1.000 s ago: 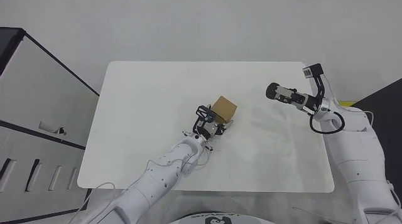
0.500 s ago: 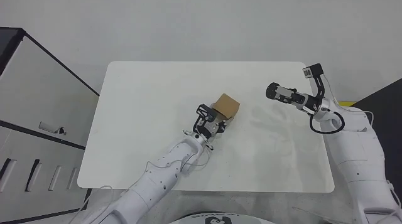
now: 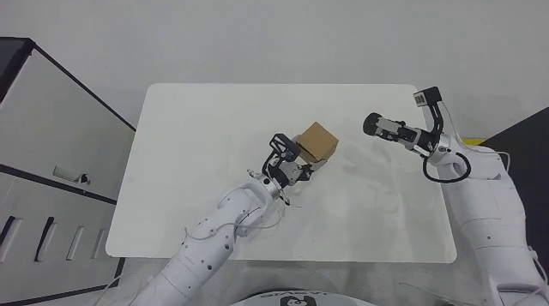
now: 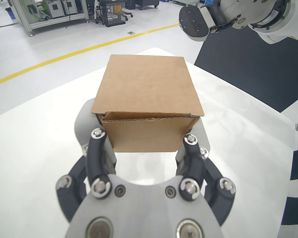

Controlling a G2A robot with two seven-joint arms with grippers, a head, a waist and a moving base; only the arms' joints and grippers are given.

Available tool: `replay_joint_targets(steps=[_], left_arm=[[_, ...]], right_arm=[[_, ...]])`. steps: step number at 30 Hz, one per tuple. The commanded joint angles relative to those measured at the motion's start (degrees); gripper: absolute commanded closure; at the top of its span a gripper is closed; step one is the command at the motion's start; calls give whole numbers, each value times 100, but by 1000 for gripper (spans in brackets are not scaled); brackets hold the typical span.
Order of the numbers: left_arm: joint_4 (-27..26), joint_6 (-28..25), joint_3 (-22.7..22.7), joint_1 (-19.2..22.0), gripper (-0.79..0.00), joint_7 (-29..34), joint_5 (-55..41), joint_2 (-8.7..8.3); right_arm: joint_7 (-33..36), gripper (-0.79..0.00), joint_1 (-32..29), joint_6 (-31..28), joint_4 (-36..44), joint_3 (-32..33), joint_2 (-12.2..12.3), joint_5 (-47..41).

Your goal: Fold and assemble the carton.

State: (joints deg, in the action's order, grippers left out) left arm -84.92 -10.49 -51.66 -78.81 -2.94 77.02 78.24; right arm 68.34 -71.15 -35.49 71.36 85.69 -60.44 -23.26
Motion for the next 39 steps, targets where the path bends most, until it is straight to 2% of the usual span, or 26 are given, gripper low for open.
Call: replay_joint_targets(steps=[1, 5, 7, 12, 18, 23, 33, 39], left_arm=[[4, 1, 1, 1, 0, -3, -2, 1], [-157, -136, -156, -66, 0, -30, -195, -30], [-335, -533, -390, -117, 0, 122, -414, -94], [-829, -1897, -1127, -291, 0, 764, -948, -313], [-1234, -2981, -1852, -454, 0, 1633, -1656, -520], [-1592, -3110, -2261, -490, 0, 2281, -2716, -615], [-1639, -3038, -2285, -512, 0, 2226, -2801, -618], [-2358, -3273, -3044, -546, 0, 2030, -2206, -751]], right_arm=[[0, -785, 0, 0, 0, 0, 0, 0], [0, -785, 0, 0, 0, 0, 0, 0], [0, -785, 0, 0, 0, 0, 0, 0], [0, -785, 0, 0, 0, 0, 0, 0], [0, -785, 0, 0, 0, 0, 0, 0], [0, -785, 0, 0, 0, 0, 0, 0], [0, -785, 0, 0, 0, 0, 0, 0], [0, -785, 0, 0, 0, 0, 0, 0]])
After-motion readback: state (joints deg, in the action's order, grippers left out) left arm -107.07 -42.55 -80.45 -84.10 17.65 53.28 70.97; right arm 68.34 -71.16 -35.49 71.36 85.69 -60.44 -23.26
